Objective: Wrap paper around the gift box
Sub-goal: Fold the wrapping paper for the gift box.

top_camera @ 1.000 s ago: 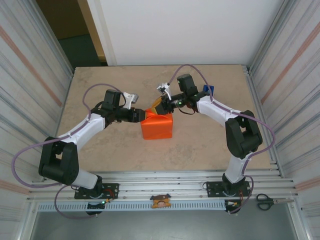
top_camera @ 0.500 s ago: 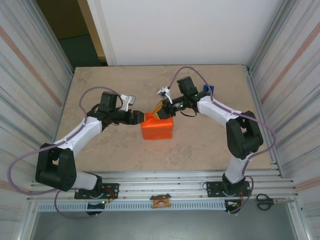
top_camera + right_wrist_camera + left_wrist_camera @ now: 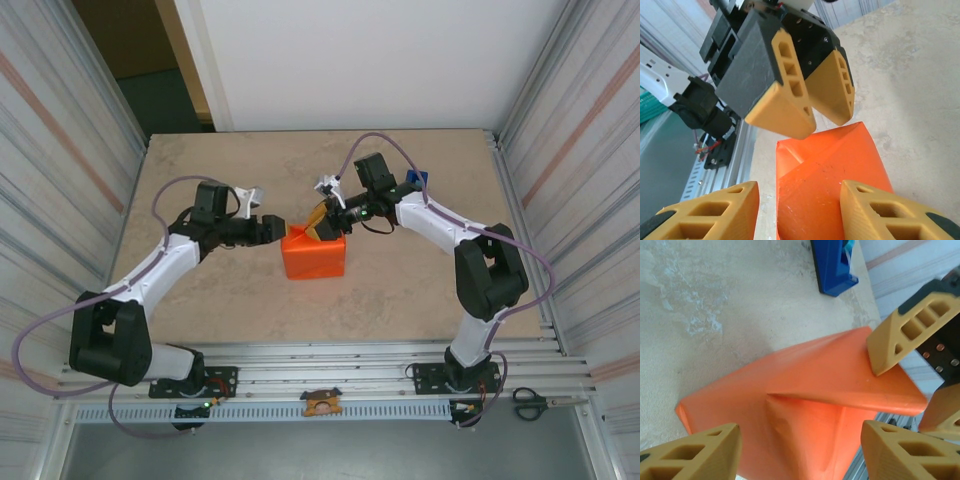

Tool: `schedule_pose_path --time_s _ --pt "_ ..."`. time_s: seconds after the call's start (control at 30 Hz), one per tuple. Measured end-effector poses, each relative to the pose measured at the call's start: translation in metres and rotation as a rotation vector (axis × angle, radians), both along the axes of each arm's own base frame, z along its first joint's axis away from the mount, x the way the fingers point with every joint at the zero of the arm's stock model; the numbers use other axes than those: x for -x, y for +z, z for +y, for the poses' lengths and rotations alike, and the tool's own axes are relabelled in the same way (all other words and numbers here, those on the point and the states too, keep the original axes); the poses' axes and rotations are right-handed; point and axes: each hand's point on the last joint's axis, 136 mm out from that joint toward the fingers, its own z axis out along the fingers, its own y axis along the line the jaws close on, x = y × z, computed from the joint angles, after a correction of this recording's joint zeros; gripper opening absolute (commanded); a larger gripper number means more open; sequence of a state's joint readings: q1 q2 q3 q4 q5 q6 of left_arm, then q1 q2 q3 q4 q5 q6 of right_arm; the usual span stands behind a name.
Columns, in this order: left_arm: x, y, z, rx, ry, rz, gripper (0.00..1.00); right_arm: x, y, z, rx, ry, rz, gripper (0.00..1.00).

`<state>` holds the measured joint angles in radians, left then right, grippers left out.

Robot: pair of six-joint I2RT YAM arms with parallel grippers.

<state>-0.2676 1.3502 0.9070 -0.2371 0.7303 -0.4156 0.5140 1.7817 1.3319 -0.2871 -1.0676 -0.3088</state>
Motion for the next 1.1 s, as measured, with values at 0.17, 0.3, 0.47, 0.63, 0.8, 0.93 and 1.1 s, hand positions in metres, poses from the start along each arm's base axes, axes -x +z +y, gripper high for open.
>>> schedule_pose_path --time_s 0.17,0.3,0.47,0.63,0.8,0.93,1.1 --pt "-0.007 0.008 0.000 0.020 0.053 0.033 0.71 0.005 -0.003 -0.001 0.011 0.014 0.003 0.52" --pt "-0.013 0.011 -0.006 0.009 0.062 0.044 0.74 0.007 -0.005 -0.002 0.015 0.022 0.002 0.54" --pt "-0.012 0.002 -0.018 -0.038 0.048 0.079 0.76 0.010 -0.007 -0.002 0.024 0.030 0.010 0.57" --pt "-0.007 -0.014 -0.017 -0.101 0.050 0.120 0.78 0.016 -0.010 -0.002 0.036 0.045 0.022 0.61" --pt "-0.003 -0.022 -0.014 -0.137 0.040 0.131 0.78 0.019 -0.011 -0.002 0.040 0.054 0.017 0.63" --pt "0.003 -0.028 -0.017 -0.159 0.011 0.139 0.77 0.019 -0.012 -0.002 0.042 0.054 0.017 0.66" --pt "0.005 -0.033 -0.020 -0.174 -0.015 0.135 0.75 0.016 -0.012 0.000 0.056 0.037 0.001 0.69"
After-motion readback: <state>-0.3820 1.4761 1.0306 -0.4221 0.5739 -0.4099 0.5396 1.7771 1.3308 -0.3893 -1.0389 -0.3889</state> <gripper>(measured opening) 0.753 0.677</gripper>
